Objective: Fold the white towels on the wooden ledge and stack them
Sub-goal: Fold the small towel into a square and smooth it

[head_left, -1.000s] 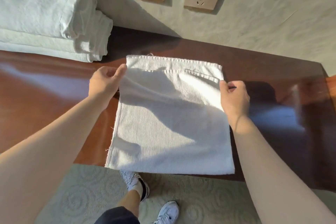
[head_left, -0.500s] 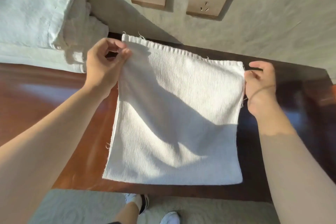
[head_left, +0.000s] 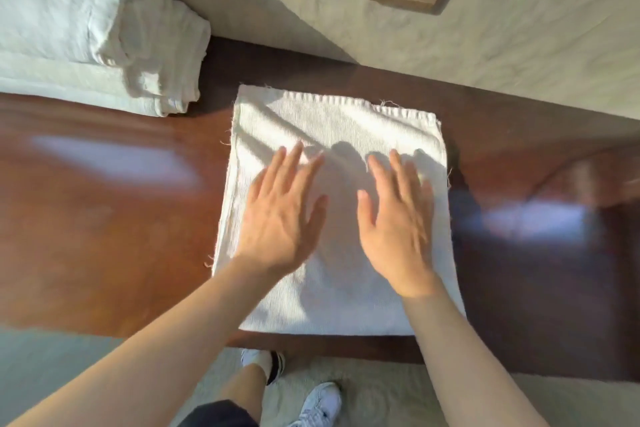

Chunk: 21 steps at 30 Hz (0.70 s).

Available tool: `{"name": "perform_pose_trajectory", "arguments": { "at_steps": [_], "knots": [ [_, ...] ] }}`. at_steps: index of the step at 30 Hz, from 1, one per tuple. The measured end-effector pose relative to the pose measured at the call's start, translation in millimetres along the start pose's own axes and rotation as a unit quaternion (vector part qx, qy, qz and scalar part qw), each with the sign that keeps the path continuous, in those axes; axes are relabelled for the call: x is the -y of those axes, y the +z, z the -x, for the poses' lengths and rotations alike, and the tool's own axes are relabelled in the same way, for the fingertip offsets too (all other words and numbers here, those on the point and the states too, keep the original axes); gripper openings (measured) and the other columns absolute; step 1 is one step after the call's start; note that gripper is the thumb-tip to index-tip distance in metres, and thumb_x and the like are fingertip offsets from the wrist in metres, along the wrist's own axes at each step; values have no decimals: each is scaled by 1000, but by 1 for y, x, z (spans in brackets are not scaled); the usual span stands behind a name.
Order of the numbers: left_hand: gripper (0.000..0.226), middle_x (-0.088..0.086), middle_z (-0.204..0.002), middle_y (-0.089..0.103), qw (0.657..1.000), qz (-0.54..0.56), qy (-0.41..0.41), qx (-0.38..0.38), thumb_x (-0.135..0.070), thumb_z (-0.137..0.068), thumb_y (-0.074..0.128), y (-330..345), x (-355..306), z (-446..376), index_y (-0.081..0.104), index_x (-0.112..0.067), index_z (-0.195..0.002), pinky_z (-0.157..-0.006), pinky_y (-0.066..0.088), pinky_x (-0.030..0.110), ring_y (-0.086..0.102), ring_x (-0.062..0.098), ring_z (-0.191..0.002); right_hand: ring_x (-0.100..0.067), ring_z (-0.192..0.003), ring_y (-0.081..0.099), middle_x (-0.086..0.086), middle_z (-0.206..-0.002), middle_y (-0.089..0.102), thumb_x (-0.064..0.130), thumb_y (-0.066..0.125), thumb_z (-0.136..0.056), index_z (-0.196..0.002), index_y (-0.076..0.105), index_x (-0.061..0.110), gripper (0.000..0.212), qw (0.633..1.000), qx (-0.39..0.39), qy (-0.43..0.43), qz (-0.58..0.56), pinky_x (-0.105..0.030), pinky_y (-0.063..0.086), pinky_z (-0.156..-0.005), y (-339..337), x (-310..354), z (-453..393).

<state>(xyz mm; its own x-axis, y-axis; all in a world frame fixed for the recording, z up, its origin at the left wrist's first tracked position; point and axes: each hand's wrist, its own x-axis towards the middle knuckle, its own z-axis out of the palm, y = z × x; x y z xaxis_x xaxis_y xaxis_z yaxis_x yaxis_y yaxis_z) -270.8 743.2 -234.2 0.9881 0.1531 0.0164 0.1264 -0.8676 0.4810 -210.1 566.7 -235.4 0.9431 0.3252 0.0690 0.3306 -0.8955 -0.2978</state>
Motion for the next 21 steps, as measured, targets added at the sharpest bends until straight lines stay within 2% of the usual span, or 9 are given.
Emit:
{"name": "perform_pose_trajectory", "arguments": {
  "at_steps": [2,6,8,10,12,14,15,19,21],
  "knots": [
    [65,4,-169,10,998,-59,13,36,-54,-103,30,16,1,25,19,-27,-161,-125,13,54,5,27,-156,-29,-157,6,-3,-170,12,50,25,-104,-160,22,31,60,996,63,-18,52,-56,8,-125,16,-4,17],
    [71,9,-170,-5,990,-131,-20,51,-58,-103,19,15,28,46,4,-23,-163,-126,6,53,-6,30,-156,-21,-156,-10,1,-170,-3,56,13,-103,-162,6,35,62,990,78,82,80,-52,-5,-125,12,-27,24],
    [72,11,-169,-6,985,-159,-22,64,-60,-103,11,10,30,50,-1,-22,-162,-125,8,53,-6,31,-156,-24,-156,-9,-1,-171,-3,56,15,-104,-162,5,32,63,988,87,96,88,-53,-6,-124,5,-20,21],
    [74,14,-169,-5,984,-167,-18,65,-60,-102,15,10,27,53,-2,-21,-162,-125,9,54,-5,33,-156,-26,-157,-7,-2,-170,0,56,19,-104,-162,8,31,64,993,71,75,57,-53,-7,-125,0,0,9],
    [75,11,-169,-3,985,-160,-11,62,-58,-102,21,12,26,54,-1,-19,-162,-125,10,53,-3,33,-156,-25,-157,-5,1,-170,0,57,20,-102,-162,9,35,64,997,76,2,32,-51,-9,-124,5,15,-9],
    [75,5,-170,-1,987,-147,-11,63,-59,-102,21,13,26,54,1,-20,-162,-125,11,51,-3,29,-156,-23,-157,-7,3,-170,-3,62,18,-101,-160,5,40,65,988,117,-82,54,-50,-11,-124,17,13,-28],
    [74,3,-170,-1,987,-145,-12,63,-60,-102,20,13,26,53,1,-23,-162,-126,11,51,-3,28,-156,-22,-156,-9,4,-170,-6,65,16,-100,-160,3,42,65,984,132,-92,72,-50,-11,-124,21,5,-39],
    [71,2,-170,-5,985,-152,-15,75,-64,-100,18,9,23,50,-7,-37,-160,-127,6,48,-9,25,-156,-26,-156,-13,-1,-170,-9,64,17,-101,-161,1,37,68,988,125,54,68,-52,-9,-124,20,-10,-78],
    [73,3,-170,-8,984,-158,-21,76,-64,-99,18,9,22,49,-10,-35,-160,-127,5,48,-11,24,-156,-32,-156,-7,-5,-170,-2,59,21,-102,-162,6,35,66,993,94,39,55,-55,-9,-124,21,18,-76]
  ]
}}
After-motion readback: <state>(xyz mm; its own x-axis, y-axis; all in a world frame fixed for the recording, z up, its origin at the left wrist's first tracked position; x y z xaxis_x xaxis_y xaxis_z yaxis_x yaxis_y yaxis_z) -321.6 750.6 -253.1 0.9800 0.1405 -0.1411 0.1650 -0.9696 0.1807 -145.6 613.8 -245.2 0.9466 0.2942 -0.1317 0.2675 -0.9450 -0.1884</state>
